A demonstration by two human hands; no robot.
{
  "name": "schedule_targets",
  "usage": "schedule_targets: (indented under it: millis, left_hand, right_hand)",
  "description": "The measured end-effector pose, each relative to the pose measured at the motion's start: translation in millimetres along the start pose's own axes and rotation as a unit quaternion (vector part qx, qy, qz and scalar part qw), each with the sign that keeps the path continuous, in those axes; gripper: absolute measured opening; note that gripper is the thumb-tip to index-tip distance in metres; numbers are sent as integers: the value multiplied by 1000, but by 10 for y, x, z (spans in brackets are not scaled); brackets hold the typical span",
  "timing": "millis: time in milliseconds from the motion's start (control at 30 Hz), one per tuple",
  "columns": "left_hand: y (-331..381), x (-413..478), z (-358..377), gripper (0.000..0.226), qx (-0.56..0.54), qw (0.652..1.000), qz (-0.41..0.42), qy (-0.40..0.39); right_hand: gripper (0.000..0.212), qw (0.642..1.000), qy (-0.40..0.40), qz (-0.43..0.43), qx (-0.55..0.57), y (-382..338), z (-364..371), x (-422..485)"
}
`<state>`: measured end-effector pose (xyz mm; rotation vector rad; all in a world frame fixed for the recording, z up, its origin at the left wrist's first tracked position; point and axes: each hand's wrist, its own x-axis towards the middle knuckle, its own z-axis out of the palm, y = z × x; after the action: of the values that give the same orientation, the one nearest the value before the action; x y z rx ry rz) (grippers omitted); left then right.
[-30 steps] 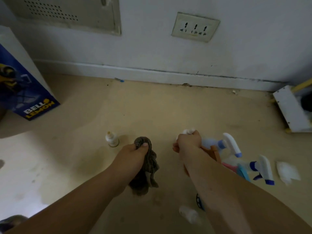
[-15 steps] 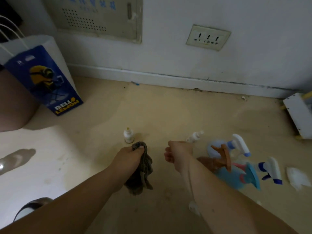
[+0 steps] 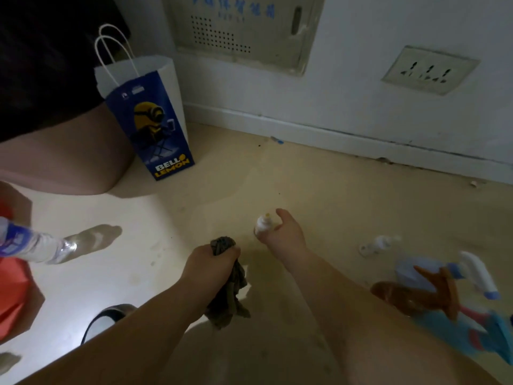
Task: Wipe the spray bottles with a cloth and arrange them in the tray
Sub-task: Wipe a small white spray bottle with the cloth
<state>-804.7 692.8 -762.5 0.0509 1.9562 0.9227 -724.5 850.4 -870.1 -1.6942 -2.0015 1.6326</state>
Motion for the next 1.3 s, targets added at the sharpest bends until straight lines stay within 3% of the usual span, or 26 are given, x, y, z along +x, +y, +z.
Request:
schedule_targets:
  millis: [100, 267, 400, 700, 933, 1033, 1133, 1300]
  left_hand:
    - [49, 74, 7, 29, -12, 1000, -4, -4]
    - [62, 165, -2, 31, -9, 1000, -4, 3]
    - [49, 172, -39, 32, 4, 1000, 16, 5]
    - [249, -202, -98, 16, 30, 997, 70, -9]
    - [708, -942, -89, 13, 28, 986, 162, -24]
    - [1006, -1320, -155, 19, 14, 980, 197, -36]
    - [1160, -1711, -251, 27, 77, 963, 255, -52]
    - [1310, -2420, -455, 33, 77, 929, 345, -111]
  right_hand:
    - [72, 1000, -4, -12, 15, 26, 38, 71]
    - [40, 996, 5, -56, -70, 37, 34, 129]
    - [41, 988, 42, -81, -127, 0, -55, 71]
    - [13, 987, 101, -123, -8, -178, -837, -470]
    - [18, 963, 134, -229, -47, -644, -1402, -1293]
    - [16, 931, 134, -312, -135, -901, -1583, -1723]
    - [15, 897, 116, -370, -213, -1131, -1738, -2168]
    - [21, 874, 63, -372, -307, -1315, -1953, -2992]
